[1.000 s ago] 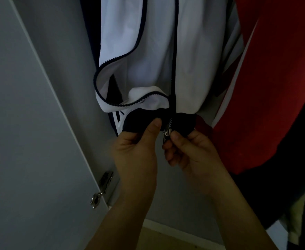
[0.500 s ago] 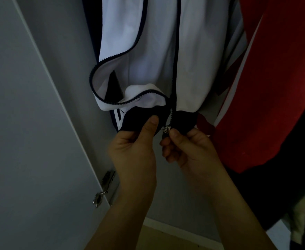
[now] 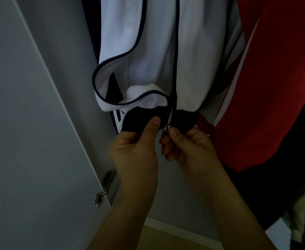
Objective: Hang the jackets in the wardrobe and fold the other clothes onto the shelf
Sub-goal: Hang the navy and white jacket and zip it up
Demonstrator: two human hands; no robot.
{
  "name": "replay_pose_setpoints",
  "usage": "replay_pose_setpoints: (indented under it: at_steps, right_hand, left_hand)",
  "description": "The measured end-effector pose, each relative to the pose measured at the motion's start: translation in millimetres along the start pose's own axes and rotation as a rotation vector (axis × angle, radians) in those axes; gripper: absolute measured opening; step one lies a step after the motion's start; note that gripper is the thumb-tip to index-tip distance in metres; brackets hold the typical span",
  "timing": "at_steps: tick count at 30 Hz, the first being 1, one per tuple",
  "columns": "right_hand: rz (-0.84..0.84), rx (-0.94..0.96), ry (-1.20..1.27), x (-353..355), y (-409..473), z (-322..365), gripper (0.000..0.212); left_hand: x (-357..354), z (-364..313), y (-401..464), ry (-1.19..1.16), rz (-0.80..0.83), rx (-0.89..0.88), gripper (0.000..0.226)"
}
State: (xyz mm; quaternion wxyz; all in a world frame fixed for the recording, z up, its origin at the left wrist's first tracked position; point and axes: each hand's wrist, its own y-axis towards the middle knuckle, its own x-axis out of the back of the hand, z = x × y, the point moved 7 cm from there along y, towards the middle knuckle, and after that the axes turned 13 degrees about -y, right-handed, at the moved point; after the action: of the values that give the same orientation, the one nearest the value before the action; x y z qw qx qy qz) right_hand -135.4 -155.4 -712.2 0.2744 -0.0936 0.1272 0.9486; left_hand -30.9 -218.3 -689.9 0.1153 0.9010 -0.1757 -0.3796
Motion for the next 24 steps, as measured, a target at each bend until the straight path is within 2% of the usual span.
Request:
replay_pose_setpoints:
  at_steps: [4, 9, 14, 18, 20, 21, 22, 24]
  right_hand:
    - [-0.034, 0.015, 0.001, 3.6, 0.9, -0.1, 0.016]
    - [-0.069, 0.021, -0.041, 8.6, -0.4, -1.7, 0.015]
    - [-0.082, 0.004, -0.083, 14.0, -2.4, -3.2, 0.012]
    - [-0.078, -0.028, -0.193, 17.1, -2.7, -0.7, 0.01]
    - [-0.091, -0.046, -0.267, 22.1, -0.7, 1.9, 0.019]
    - [-0.095, -0.053, -0.287, 23.3, 0.0, 4.3, 0.025]
    - [-0.103, -0.057, -0.301, 24.6, 0.7, 6.4, 0.028]
    - [-0.108, -0.063, -0.287, 26.3, 1.6, 7.4, 0.024]
  left_hand:
    - [1.2, 0.3, -2.2, 0.077, 0.028, -0.019, 0.008]
    - [9.5, 7.6, 4.7, 0.239, 0.043, 0.079, 0.023]
    - [10.9, 10.8, 9.4, 0.273, 0.14, 0.189, 0.006]
    - [17.1, 16.1, 11.2, 0.31, 0.175, 0.408, 0.015]
    - [22.3, 16.7, 11.9, 0.455, 0.239, 0.544, 0.025]
    - [26.8, 12.7, 14.0, 0.577, 0.266, 0.53, 0.032]
    - [29.5, 5.0, 16.8, 0.713, 0.281, 0.444, 0.037]
    - [23.2, -14.5, 18.3, 0.886, 0.319, 0.184, 0.04]
